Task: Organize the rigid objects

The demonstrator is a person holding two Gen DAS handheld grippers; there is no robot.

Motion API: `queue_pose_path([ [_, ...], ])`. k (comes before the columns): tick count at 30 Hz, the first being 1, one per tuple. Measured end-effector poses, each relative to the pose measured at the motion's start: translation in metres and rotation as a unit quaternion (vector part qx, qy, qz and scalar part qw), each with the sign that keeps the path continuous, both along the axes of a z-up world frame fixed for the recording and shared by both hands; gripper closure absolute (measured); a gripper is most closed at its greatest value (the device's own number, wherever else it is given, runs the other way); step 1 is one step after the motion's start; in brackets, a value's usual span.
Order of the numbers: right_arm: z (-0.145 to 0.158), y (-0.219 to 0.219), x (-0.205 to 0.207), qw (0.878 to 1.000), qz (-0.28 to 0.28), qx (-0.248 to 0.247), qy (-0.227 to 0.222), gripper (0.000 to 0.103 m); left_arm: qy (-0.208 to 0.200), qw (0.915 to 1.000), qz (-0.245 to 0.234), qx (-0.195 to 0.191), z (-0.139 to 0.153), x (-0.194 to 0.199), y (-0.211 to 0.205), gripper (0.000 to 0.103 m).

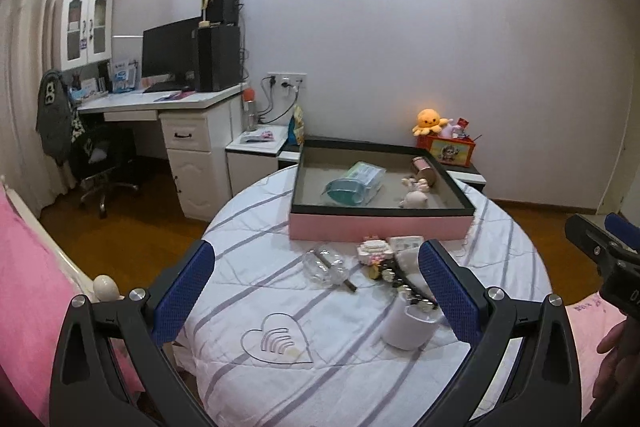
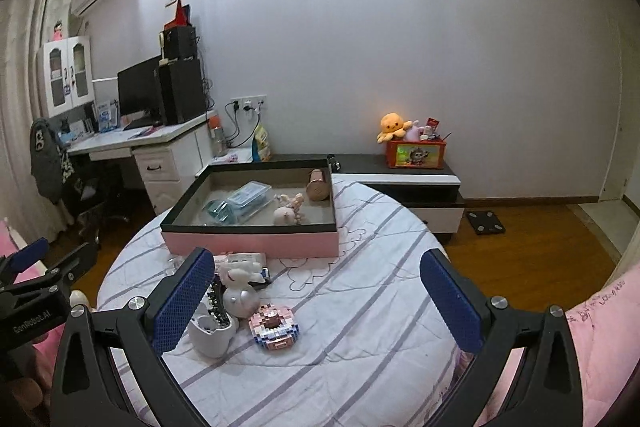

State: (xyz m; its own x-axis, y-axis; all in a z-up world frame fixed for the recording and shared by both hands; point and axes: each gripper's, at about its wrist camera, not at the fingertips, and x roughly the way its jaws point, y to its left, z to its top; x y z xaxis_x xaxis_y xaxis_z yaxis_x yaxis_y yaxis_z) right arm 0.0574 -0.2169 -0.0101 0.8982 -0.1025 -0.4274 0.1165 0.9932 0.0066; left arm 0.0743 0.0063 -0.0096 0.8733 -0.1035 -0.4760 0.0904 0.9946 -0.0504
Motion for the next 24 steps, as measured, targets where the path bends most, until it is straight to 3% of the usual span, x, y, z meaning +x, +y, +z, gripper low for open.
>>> queue_pose_path([
  [24,0.006,0.011,0.012,0.999,0.033,0.0,-0.007,0.0,-0.023,0.9994,0.007,0.024,0.014,0.003,-0.007,0.0],
])
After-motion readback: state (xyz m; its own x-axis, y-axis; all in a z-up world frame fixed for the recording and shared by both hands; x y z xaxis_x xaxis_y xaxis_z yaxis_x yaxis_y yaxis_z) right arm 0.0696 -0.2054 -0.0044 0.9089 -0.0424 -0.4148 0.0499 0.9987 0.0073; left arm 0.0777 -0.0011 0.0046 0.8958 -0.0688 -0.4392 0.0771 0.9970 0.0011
